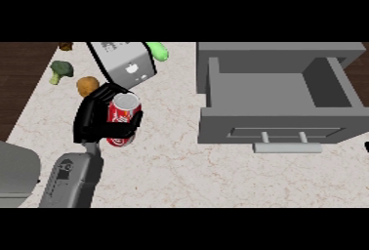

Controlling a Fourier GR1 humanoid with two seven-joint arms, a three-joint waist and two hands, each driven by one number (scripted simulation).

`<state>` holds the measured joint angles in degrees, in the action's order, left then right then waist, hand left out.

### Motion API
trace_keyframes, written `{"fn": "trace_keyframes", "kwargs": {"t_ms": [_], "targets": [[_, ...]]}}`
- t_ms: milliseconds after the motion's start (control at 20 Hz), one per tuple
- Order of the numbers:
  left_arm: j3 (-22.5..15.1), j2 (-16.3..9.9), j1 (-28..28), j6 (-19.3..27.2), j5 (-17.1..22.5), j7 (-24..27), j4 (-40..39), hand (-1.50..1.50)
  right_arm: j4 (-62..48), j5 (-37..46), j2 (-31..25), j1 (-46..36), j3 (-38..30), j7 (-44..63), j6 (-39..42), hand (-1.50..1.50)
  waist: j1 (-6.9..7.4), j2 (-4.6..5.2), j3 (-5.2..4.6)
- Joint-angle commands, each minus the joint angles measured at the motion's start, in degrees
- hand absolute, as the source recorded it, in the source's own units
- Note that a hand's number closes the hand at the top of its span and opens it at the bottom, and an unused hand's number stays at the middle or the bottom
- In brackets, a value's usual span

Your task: Pick up the can, place it into the drawer and close the drawer

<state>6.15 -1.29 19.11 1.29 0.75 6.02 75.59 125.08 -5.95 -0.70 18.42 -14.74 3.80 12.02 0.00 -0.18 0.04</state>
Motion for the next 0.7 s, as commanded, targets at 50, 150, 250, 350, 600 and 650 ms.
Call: {"fn": "trace_keyframes", "kwargs": {"t_ms": [50,150,250,350,600,650], "targets": [[-7.77,1.24,3.84,6.07,-0.16,-4.78,4.2,1.5,-0.64,-1.34,-1.58,-3.24,-1.49,2.75,-0.21,-1.5,-0.27,0.13,-0.03],[-6.62,1.26,9.86,7.46,-0.55,-10.48,3.25,1.5,1.25,-1.51,-0.33,-1.15,-1.38,1.38,0.09,-1.5,-0.56,0.14,-0.02],[-8.3,1.27,11.51,7.97,-0.9,-12.54,5.12,1.5,0.44,-0.99,0.51,-0.07,-0.84,-0.72,0.81,-1.5,-0.51,0.1,-0.01],[-11.99,1.28,14.0,12.69,-0.8,-15.96,5.2,1.5,-1.11,0.36,0.66,-0.34,-0.56,-0.92,0.47,-1.5,-0.51,0.11,-0.01],[-17.04,1.29,25.04,19.52,-1.03,-21.1,2.25,1.5,-0.67,-2.57,-1.35,-3.78,-2.6,2.83,-0.29,-1.5,-0.8,0.17,-0.01],[-12.94,1.29,23.58,15.39,-2.19,-20.83,3.03,1.5,0.05,1.19,0.63,3.48,3.29,-4.01,-1.75,-1.5,-0.6,0.11,-0.01]]}}
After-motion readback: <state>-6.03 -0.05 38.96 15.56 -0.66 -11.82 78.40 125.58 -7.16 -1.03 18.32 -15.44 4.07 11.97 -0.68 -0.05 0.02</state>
